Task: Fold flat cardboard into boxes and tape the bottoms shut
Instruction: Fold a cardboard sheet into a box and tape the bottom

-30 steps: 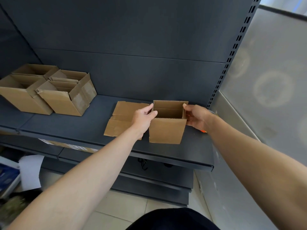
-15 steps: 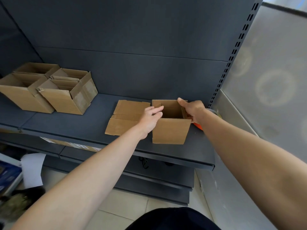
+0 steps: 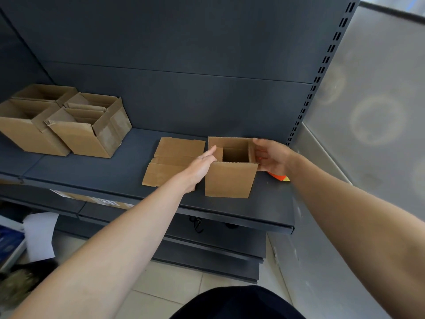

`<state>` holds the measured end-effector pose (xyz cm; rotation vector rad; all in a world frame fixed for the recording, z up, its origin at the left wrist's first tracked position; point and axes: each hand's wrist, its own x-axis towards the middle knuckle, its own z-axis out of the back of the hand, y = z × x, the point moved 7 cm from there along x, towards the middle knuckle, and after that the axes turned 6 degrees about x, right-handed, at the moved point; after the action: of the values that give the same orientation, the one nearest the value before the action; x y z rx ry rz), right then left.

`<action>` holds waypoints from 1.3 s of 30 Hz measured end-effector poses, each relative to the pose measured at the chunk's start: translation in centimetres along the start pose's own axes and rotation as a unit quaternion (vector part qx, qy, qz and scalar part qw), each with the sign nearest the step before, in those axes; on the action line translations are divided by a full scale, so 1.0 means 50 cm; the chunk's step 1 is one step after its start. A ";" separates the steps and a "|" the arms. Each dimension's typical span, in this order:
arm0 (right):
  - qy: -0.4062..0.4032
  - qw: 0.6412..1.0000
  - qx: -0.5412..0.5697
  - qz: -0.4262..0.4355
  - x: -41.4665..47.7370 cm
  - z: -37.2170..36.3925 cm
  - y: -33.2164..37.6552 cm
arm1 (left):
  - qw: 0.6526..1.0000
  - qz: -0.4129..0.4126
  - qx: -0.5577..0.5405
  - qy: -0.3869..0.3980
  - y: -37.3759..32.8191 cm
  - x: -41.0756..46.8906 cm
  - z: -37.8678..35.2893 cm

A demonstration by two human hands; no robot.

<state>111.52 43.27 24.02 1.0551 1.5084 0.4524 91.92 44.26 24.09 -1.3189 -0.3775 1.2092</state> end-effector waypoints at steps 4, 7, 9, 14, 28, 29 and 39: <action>0.010 1.000 -0.011 0.002 -0.004 0.003 -0.010 | 0.999 0.004 -0.002 0.037 0.002 0.002 -0.002; 0.013 1.000 -0.027 -0.001 -0.002 -0.002 -0.014 | 0.998 0.009 -0.021 0.057 0.008 0.005 0.001; 0.011 0.999 -0.033 -0.001 0.001 -0.002 -0.015 | 0.998 0.005 -0.028 0.047 0.011 0.008 0.004; -0.020 0.996 -0.083 0.019 0.004 -0.011 -0.016 | 1.000 -0.008 -0.008 0.008 0.012 0.012 0.007; 0.005 1.000 0.000 0.014 -0.022 -0.011 -0.015 | 0.988 -0.023 0.073 -0.137 -0.020 0.018 0.005; 0.007 1.000 0.023 0.006 -0.020 -0.008 -0.016 | 0.985 -0.021 0.076 -0.154 -0.022 0.019 0.004; -0.034 0.999 -0.009 -0.012 0.004 -0.007 -0.014 | 0.982 -0.014 0.039 -0.182 -0.028 0.013 0.009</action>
<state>110.98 43.16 23.42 1.0282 1.4527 0.4092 92.46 45.30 25.19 -1.0191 -0.6023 1.4292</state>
